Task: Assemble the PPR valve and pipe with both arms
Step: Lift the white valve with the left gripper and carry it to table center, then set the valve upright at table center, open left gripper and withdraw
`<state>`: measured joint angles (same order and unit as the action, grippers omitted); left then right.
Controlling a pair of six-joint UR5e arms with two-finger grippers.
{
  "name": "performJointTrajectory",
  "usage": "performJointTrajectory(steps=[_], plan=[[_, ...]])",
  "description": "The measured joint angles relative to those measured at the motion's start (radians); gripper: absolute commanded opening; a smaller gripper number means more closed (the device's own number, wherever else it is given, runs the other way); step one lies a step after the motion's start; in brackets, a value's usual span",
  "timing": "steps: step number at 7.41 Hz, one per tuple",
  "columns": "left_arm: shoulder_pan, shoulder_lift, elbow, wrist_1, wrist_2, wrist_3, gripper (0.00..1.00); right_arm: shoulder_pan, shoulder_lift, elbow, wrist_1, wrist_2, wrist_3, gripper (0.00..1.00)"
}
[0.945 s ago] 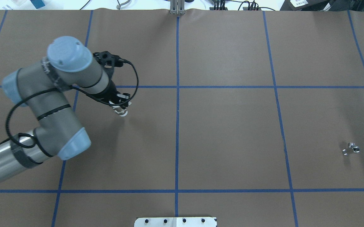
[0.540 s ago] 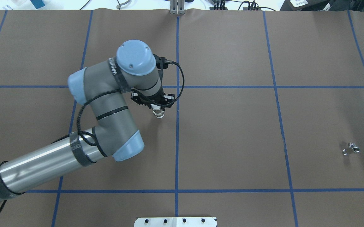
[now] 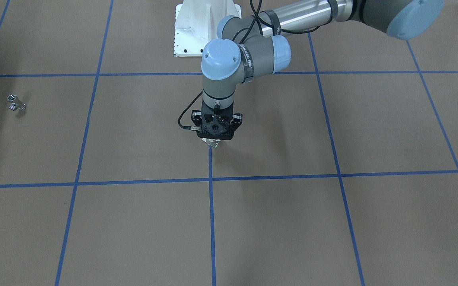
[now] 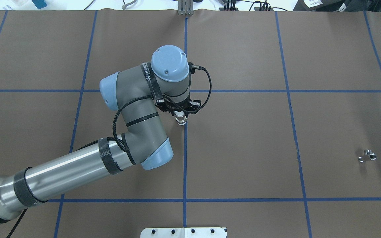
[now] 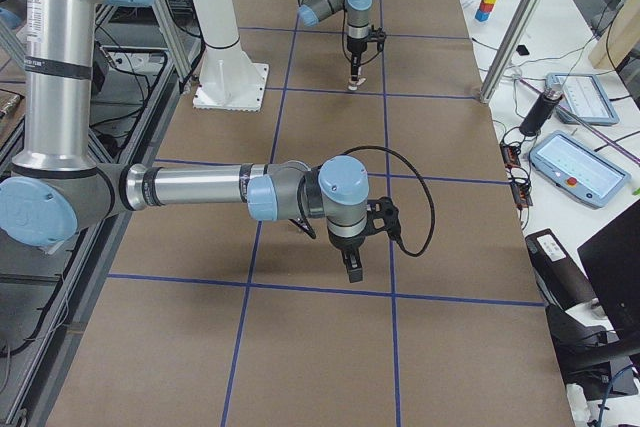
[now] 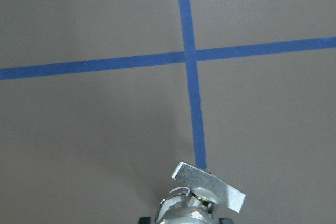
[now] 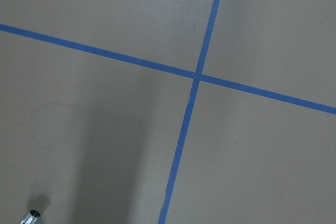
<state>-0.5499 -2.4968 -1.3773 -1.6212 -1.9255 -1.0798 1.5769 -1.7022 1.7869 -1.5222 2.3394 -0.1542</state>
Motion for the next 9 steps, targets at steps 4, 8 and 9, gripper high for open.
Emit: performJointTrajectory(steps=[4, 8, 9], plan=[[0.012, -0.026, 0.029, 0.0, 0.0, -0.002, 0.73, 0.0, 0.001, 0.001, 0.001, 0.001, 0.002, 1.0], [0.041, -0.02, 0.033, -0.032, 0.043, -0.002, 0.99, 0.0, 0.001, 0.001, 0.001, 0.001, 0.002, 1.0], [0.044, -0.02, 0.029, -0.039, 0.047, -0.001, 0.99, 0.0, 0.001, 0.0, 0.0, 0.001, 0.002, 1.0]])
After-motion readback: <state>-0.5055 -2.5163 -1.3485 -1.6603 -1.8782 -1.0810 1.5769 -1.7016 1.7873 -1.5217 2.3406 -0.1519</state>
